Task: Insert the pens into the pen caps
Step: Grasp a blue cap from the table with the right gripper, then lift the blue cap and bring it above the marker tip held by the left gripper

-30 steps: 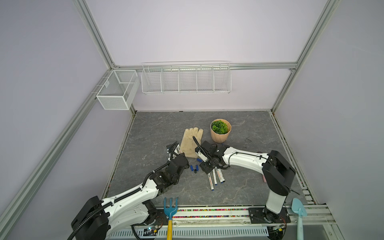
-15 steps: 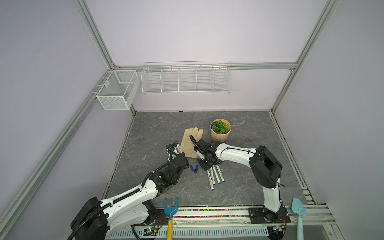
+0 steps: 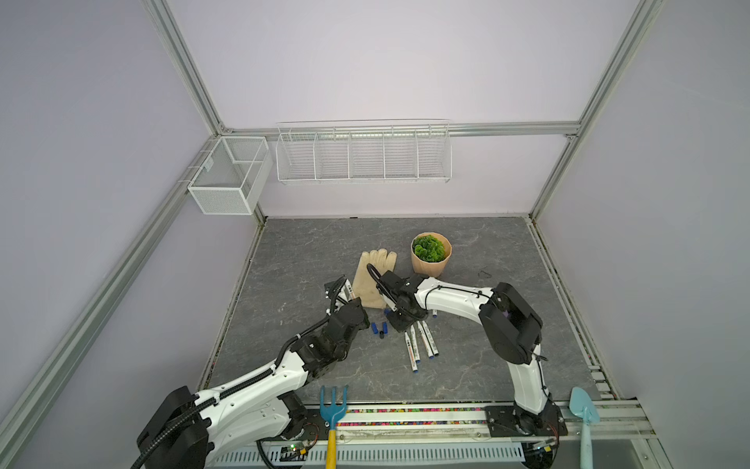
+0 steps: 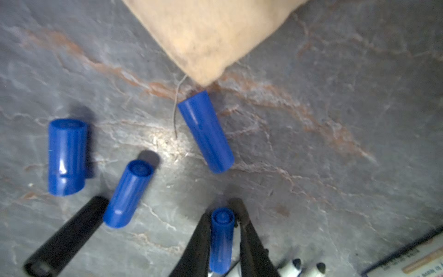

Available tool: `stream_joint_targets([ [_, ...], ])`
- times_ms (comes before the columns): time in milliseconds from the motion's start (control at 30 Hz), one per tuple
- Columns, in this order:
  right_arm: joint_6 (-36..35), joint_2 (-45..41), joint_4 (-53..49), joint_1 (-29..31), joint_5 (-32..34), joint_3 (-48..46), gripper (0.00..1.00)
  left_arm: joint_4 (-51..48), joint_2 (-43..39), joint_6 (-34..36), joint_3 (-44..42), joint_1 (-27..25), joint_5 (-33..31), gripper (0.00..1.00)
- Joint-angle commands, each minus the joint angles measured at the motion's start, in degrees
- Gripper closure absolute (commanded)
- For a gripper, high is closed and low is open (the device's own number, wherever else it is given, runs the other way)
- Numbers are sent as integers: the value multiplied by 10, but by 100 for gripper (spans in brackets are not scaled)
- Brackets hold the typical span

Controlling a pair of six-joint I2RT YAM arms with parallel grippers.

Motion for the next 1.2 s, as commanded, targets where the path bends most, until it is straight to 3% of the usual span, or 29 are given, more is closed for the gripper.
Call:
stream_joint_targets([
  [0,1,10,5,-5,-9,3,82,20,11,18,2,4,26,100],
  [100,6,-25,30,-17,-24,-16,86,37,29,44,10,4,70,100],
  [233,23,-134,99,-43,-47,-80,89,46,67,67,29,4,133,100],
  [433,110,-347,269,-122,-127,-233,91,62,138,107,70,-2,237,100],
  [567,178,-446,417,-152,-174,-342,92,76,177,146,95,-34,256,100],
  [833,223,-498,535,-156,-187,-426,92,106,215,174,113,-57,321,100],
  [1167,214,-481,536,-168,-184,-400,93,100,219,194,122,-68,346,100],
])
